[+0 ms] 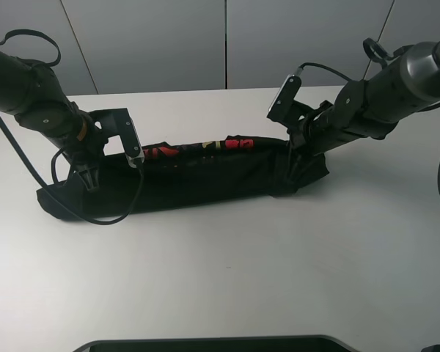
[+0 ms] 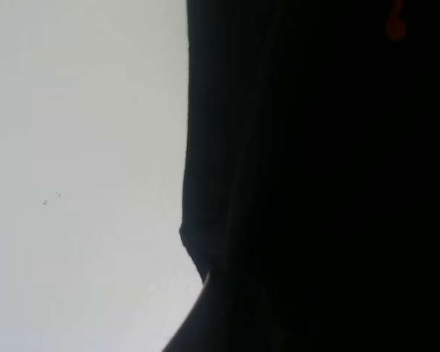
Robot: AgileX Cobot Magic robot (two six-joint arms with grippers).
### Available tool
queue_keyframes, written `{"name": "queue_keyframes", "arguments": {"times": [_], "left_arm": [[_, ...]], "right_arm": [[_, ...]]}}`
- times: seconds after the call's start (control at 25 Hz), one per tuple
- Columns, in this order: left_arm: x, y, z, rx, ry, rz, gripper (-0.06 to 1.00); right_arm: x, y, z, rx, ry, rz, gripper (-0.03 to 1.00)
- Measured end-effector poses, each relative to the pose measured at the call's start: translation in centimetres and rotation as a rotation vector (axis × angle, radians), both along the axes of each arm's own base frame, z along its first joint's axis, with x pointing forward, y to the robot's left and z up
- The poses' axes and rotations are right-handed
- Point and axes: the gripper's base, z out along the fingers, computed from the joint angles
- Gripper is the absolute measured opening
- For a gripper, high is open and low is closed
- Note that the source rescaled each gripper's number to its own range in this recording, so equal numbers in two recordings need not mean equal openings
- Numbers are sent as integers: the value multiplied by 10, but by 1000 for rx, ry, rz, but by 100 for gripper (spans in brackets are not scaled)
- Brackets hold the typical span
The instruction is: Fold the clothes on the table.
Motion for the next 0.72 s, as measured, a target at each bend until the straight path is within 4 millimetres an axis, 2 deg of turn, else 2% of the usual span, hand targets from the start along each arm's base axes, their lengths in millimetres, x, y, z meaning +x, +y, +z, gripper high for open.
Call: {"name": "queue_keyframes", "arguments": {"times": [0.04,0.12,0.2,0.24,0.32,0.36,0.48,0.64,0.72], "left_arm": [[0,0,0,0,0,0,12],[0,0,0,0,0,0,29],[0,0,1,-1,-4,0,55],[0,0,2,-4,-6,4,66],[0,0,7,-13,-20,13,90],[0,0,10,-17,-27,21,96],[-1,2,23,-16,-53,40,100],[-4,4,51,-46,-120,87,100],[-9,2,67,-101,-152,151,100]], "right_arm": [[1,0,0,-1,-10,-2,24],[3,0,3,0,-37,-8,53],[4,0,11,9,-66,-14,84],[5,0,16,20,-76,-25,93],[5,0,32,42,-111,-33,99],[5,0,42,54,-136,-34,99],[4,0,78,94,-222,-35,100],[-5,-2,123,174,-304,-63,100],[-12,-3,138,244,-291,-102,100]]}}
